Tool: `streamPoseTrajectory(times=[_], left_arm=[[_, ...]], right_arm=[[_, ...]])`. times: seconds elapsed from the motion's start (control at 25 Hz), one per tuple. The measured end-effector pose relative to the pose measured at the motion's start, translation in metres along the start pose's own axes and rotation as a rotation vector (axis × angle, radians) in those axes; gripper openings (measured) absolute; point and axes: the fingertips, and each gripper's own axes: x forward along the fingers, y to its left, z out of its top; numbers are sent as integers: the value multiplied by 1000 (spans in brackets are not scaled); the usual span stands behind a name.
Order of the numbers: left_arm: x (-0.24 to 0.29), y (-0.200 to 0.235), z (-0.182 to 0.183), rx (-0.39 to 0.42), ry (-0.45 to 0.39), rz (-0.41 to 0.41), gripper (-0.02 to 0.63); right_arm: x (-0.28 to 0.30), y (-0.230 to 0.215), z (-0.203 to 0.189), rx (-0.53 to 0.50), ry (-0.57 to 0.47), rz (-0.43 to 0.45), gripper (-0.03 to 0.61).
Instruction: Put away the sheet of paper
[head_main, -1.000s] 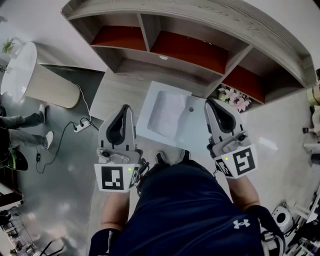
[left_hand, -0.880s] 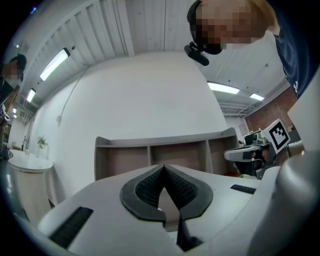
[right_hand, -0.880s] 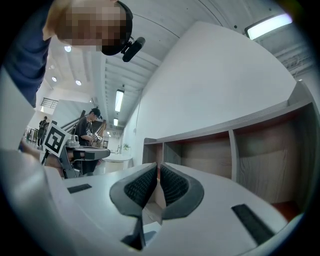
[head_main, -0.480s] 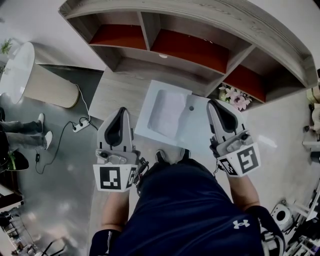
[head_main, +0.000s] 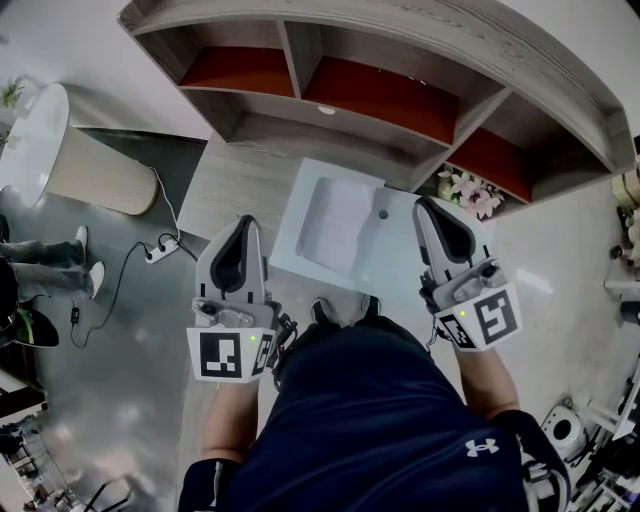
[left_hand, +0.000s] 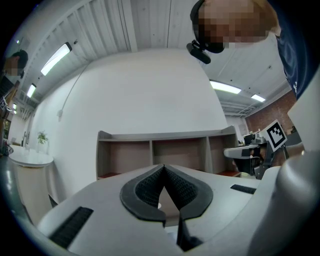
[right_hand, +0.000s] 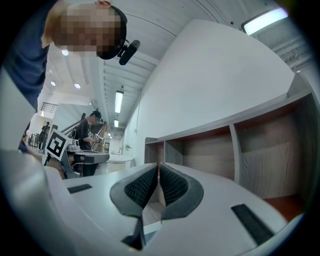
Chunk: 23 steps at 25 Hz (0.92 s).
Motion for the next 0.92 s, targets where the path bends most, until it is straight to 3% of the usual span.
streamPoseTrajectory(times=[0.92], left_arm=[[-3,-5,0,2,14,-14,15]], right_arm=[[-4,-2,-11,23,35,-9,21]])
